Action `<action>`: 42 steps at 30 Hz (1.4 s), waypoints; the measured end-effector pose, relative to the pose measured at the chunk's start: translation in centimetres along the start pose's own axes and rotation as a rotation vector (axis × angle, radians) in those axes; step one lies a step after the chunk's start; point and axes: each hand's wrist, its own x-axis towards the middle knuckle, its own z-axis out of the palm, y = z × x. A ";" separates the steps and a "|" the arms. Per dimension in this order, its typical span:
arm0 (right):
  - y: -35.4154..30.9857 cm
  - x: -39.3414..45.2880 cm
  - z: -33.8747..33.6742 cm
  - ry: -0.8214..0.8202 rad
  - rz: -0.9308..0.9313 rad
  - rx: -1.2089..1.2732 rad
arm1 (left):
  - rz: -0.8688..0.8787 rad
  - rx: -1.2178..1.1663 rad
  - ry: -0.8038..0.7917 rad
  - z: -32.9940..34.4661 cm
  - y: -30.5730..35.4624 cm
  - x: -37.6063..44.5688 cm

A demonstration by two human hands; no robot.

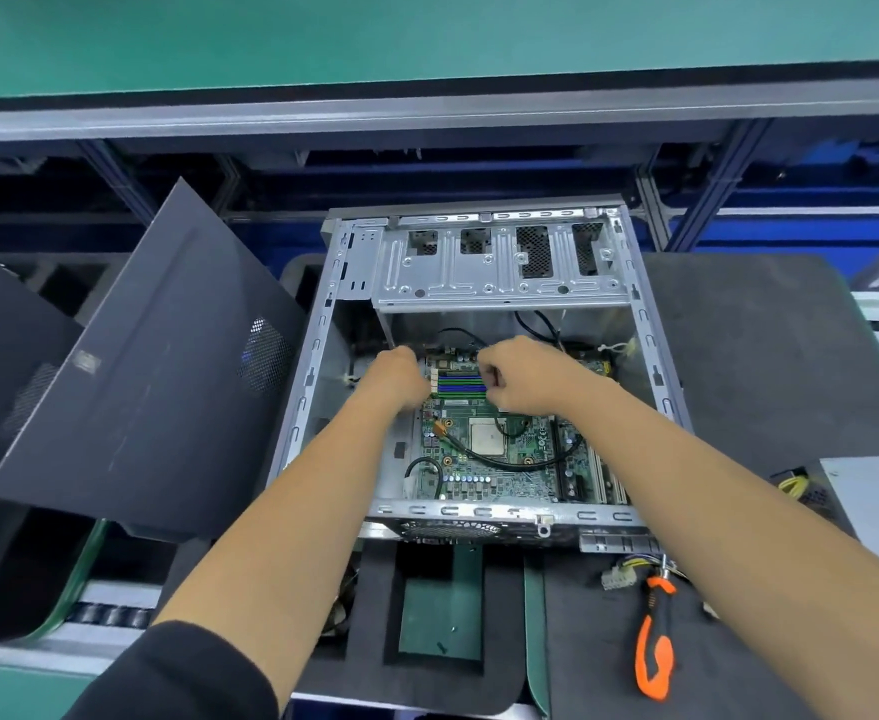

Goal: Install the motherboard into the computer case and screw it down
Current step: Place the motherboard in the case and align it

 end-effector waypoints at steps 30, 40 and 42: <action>-1.9 0.5 1.5 -0.229 0.111 -0.033 | -0.226 -0.092 -0.413 2.6 -0.4 2.0; -1.9 0.4 2.8 -0.289 0.022 -0.204 | -0.159 -0.022 -0.391 2.2 -0.3 1.5; -1.9 0.5 2.9 -0.283 0.011 -0.206 | -0.148 0.000 -0.385 2.0 -0.1 1.3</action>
